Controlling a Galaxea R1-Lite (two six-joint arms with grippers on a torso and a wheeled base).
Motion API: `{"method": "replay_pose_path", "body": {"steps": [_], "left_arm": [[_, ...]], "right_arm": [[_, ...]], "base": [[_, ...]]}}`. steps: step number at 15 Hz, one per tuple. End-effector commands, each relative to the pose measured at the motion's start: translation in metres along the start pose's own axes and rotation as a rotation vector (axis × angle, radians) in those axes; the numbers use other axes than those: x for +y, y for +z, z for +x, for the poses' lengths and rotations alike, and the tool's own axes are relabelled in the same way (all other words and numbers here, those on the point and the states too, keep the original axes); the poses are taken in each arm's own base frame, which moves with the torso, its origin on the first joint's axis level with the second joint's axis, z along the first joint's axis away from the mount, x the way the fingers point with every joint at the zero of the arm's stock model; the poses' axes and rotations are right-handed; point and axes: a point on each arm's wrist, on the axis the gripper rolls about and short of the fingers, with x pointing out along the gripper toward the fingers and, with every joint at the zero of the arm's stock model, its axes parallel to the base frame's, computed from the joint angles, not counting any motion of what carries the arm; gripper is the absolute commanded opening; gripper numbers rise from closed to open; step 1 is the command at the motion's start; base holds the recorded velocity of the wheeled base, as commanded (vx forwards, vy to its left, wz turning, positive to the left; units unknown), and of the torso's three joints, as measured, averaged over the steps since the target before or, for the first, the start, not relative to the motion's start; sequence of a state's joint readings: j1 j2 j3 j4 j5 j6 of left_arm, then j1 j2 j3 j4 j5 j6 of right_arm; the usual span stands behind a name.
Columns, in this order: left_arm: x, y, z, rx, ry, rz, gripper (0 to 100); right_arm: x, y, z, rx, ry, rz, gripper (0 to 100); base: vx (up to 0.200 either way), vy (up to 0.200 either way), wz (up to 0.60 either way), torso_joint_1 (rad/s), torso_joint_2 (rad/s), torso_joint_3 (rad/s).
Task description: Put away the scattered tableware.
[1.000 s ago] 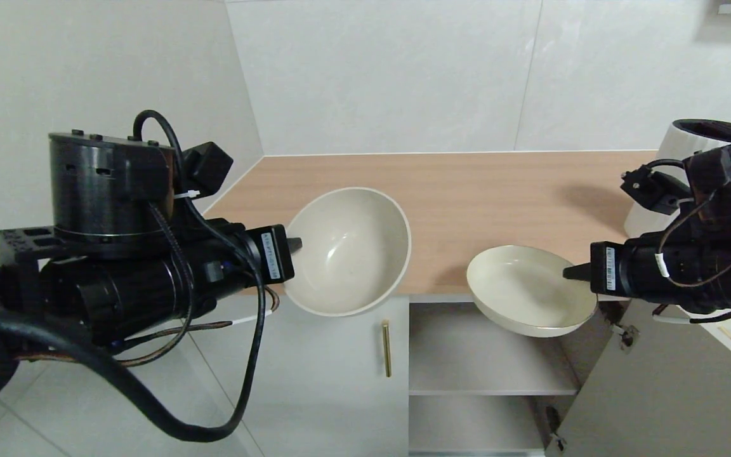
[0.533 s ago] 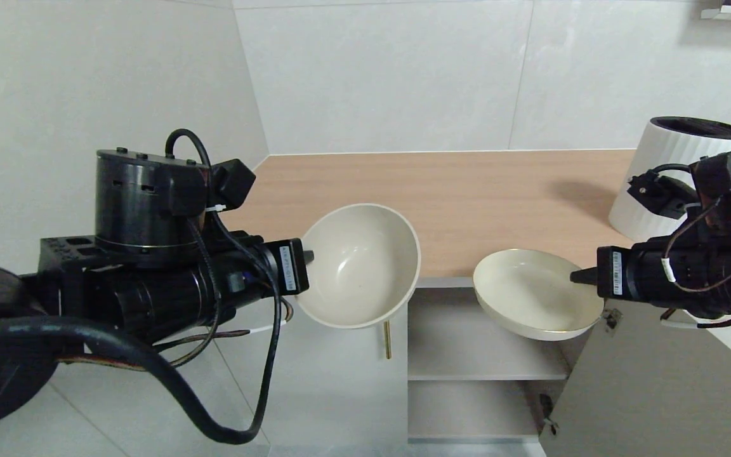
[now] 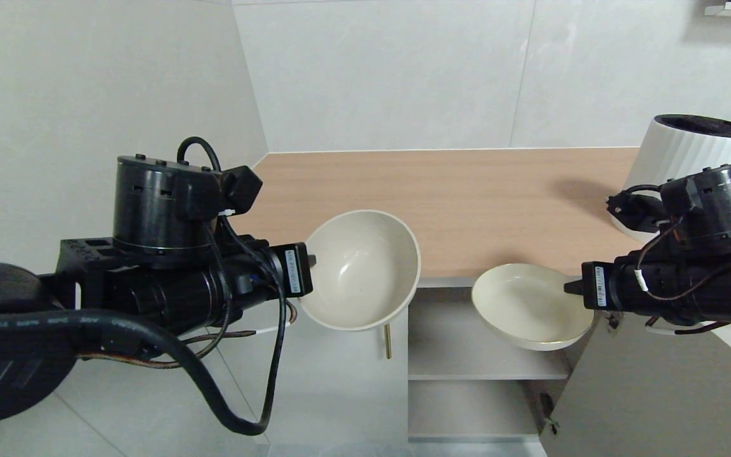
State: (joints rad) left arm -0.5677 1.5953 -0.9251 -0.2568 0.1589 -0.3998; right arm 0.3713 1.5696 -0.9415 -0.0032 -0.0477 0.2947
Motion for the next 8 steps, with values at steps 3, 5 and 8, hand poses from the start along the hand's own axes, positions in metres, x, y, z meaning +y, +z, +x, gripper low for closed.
{"method": "replay_pose_path", "body": {"steps": [3,5,8], "left_arm": [[0.0002,-0.0012,0.0019,0.006,0.003,0.000,0],[0.0003,-0.0018,0.0028,0.009,0.004,0.001,0],[0.0003,-0.0025,0.0046,0.012,0.008,0.000,0]], "right_arm": [[-0.0027,-0.0111,0.0132,0.001,0.000,-0.037,0],[-0.0030,-0.0121,0.0148,0.002,-0.002,-0.037,0],[-0.0034,-0.0135,0.0156,0.008,-0.004,-0.039,0]], "base": [[0.000,0.000,0.00,-0.120,0.29,0.176],[0.000,0.000,0.00,-0.156,0.44,0.259],[0.000,0.000,0.00,-0.167,0.46,0.287]]}}
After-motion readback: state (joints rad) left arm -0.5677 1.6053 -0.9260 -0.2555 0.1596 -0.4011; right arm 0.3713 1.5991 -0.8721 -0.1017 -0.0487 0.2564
